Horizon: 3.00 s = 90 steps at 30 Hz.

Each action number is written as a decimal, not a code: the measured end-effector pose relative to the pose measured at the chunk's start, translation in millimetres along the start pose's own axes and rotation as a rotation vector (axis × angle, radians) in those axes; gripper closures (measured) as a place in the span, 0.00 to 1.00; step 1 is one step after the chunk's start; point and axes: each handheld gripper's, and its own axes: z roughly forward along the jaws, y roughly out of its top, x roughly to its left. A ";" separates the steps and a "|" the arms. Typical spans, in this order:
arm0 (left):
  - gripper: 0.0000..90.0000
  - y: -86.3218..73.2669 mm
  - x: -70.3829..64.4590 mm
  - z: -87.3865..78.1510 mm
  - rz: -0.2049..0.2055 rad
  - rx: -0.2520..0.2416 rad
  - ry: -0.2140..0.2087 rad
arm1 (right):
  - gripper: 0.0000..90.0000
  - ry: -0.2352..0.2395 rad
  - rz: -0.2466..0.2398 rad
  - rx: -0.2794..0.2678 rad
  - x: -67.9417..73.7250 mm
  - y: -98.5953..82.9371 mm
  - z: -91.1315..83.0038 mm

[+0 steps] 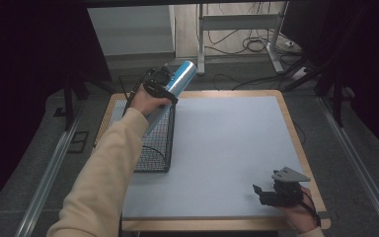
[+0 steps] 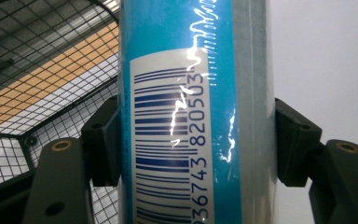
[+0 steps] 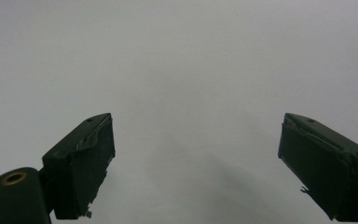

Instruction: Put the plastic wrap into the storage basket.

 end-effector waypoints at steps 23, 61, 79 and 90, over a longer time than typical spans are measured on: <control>0.35 -19.6 26.8 30.6 -0.036 0.046 0.048 | 0.12 0.000 0.005 0.010 0.7 -0.8 1.3; 0.35 -29.0 29.6 72.6 -0.002 0.182 0.141 | 0.12 0.001 0.001 0.012 1.9 -0.7 0.2; 0.15 -30.8 18.4 34.8 -0.063 0.070 0.068 | 0.12 0.003 0.004 0.010 1.8 0.1 -1.1; 0.14 -50.8 -33.9 -19.3 0.027 -0.114 -0.061 | 0.12 0.007 0.001 0.001 3.7 2.4 -1.4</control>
